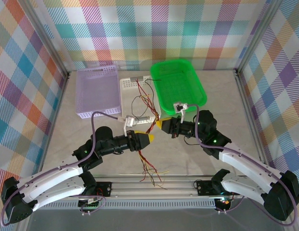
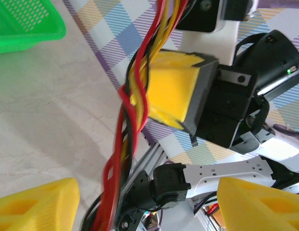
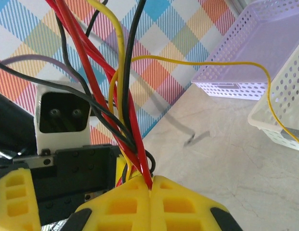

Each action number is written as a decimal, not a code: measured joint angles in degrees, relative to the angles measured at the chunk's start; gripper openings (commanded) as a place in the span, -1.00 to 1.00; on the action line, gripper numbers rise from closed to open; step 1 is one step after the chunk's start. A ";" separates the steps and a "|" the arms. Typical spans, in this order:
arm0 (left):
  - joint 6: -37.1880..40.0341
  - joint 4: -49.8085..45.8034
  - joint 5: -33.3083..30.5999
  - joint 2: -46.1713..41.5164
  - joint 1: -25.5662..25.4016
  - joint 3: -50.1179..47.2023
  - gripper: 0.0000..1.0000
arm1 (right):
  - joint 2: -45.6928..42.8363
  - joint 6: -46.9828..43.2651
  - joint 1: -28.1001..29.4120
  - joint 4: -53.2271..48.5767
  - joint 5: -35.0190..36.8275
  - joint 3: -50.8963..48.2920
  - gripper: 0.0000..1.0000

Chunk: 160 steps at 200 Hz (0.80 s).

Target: Untangle the cables

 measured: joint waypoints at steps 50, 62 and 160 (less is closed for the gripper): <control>2.99 -3.13 0.00 6.75 -0.02 6.93 0.43 | 0.39 -1.51 0.04 -2.67 -3.52 1.03 -1.00; 4.11 -4.48 0.02 8.83 -0.02 8.72 0.31 | 0.39 -1.88 0.13 -3.21 -4.02 1.27 -1.00; 9.27 -12.00 -1.55 8.81 -0.63 12.48 0.25 | -0.20 -3.85 0.33 -7.52 -4.28 2.58 -1.00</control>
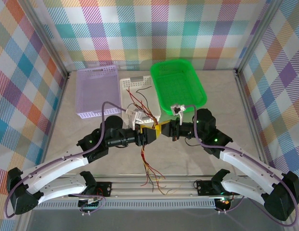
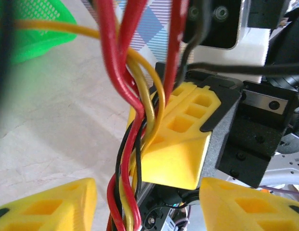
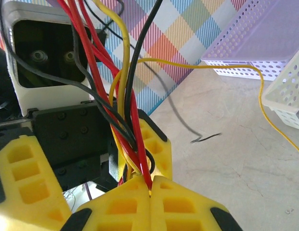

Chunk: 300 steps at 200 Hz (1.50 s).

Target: Untangle the cables

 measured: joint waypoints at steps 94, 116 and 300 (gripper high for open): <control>-0.09 -1.14 -2.99 -5.11 0.00 -5.05 -0.13 | -0.07 -0.13 0.00 -1.25 -0.04 1.22 -1.00; 0.50 -1.53 -3.02 -4.20 0.00 -5.05 -0.36 | -0.07 -0.13 0.04 -1.27 -0.17 1.22 -1.00; 1.77 -9.18 -9.49 -13.77 -0.35 -6.21 -1.00 | -4.83 -6.16 -0.09 -16.28 11.63 2.99 -1.00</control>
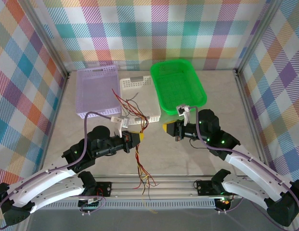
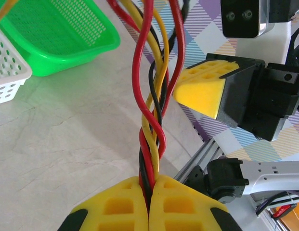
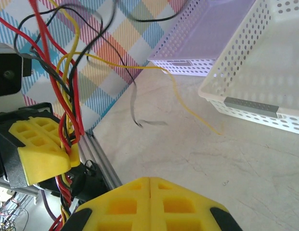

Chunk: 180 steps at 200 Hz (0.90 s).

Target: Untangle the cables

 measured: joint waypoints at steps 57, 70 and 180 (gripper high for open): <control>-1.07 1.44 2.51 2.86 0.00 -1.27 -1.00 | 3.15 3.89 0.00 9.01 -9.25 -0.42 -0.32; -1.27 2.32 3.48 4.04 0.00 -1.55 -1.00 | 5.20 5.16 0.00 10.95 -10.51 -0.42 -0.24; -1.44 4.31 6.56 4.61 0.00 -2.25 -1.00 | 13.33 5.77 0.17 14.38 -11.21 3.21 -1.00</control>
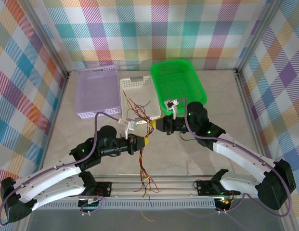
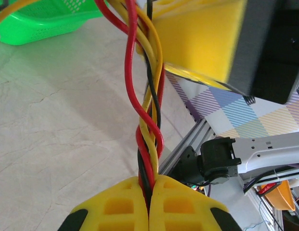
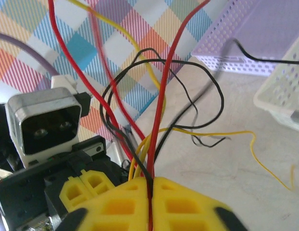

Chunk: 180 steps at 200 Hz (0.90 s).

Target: Untangle the cables

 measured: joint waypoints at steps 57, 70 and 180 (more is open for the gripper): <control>0.02 0.94 -0.24 -0.22 0.00 0.00 -0.95 | -4.48 -1.60 0.66 -2.95 4.57 -0.33 -1.00; 0.04 1.77 -0.35 -0.59 0.00 0.00 -0.70 | -6.80 -2.16 0.66 -3.76 5.66 -0.79 -1.00; 0.02 0.68 -3.76 -3.43 0.00 -0.55 0.46 | -11.56 -4.04 -0.11 -5.73 8.66 -0.94 -1.00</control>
